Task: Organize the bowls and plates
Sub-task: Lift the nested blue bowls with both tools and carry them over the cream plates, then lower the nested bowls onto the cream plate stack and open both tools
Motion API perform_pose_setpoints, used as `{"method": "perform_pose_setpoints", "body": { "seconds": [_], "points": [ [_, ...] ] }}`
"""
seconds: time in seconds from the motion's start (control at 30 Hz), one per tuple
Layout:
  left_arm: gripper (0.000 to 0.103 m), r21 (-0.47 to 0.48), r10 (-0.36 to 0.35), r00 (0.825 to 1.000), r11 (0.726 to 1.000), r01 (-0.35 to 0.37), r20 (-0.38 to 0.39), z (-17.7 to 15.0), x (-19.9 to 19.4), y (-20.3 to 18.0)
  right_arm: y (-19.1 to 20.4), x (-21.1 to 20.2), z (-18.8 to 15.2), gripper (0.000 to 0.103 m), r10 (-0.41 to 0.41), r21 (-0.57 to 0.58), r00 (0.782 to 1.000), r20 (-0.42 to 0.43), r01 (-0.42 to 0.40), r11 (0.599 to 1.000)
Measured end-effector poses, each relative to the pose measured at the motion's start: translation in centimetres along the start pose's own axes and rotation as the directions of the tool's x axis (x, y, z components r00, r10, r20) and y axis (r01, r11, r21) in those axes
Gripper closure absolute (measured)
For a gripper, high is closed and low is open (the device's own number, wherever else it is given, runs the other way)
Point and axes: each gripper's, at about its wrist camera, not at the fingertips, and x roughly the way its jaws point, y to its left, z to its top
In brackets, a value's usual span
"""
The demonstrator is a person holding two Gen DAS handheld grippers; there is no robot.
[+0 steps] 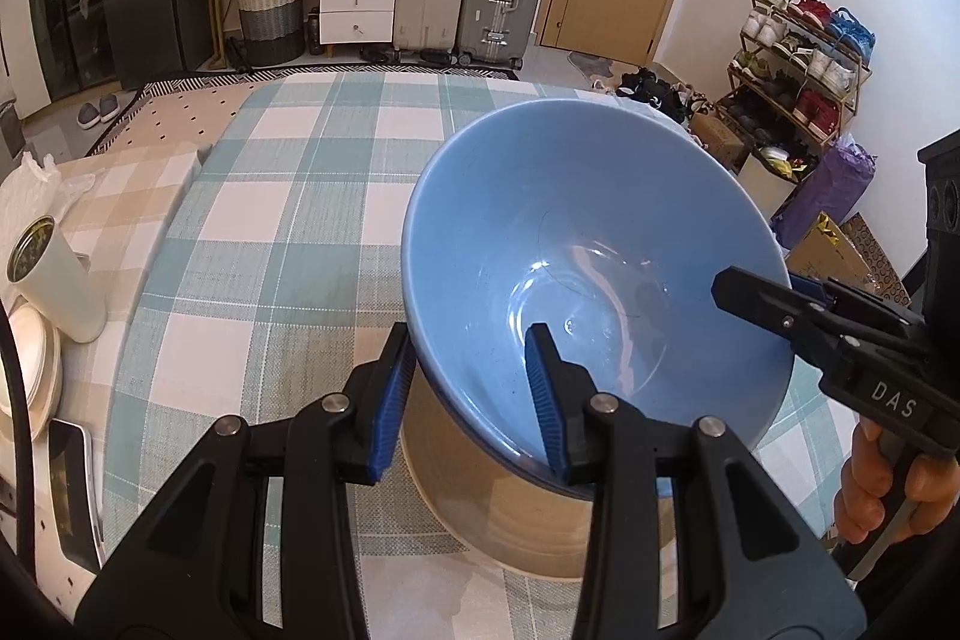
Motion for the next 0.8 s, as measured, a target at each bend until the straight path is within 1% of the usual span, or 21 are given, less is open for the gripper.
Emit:
{"method": "perform_pose_setpoints", "body": {
  "seconds": [0.13, 0.57, 0.8],
  "points": [
    [0.068, 0.000, 0.000, 1.000, 1.000, 0.000, -0.024, -0.1, 1.2, 0.1, -0.6, 1.0, -0.2, 0.067, -0.004, 0.016, 1.000, -0.021, 0.005, 1.000],
    [0.066, 0.015, -0.022, 1.000, 1.000, 0.022, -0.019, 0.8, 2.4, -0.1, -1.7, 2.7, -0.2, 0.067, -0.028, 0.027, 0.999, -0.044, 0.029, 0.999],
    [0.066, 0.015, -0.023, 0.999, 1.000, 0.023, -0.026, 1.0, 3.0, -0.2, -2.0, 2.9, -0.1, 0.066, -0.018, 0.041, 0.999, -0.049, 0.020, 0.999]
  ]
}}
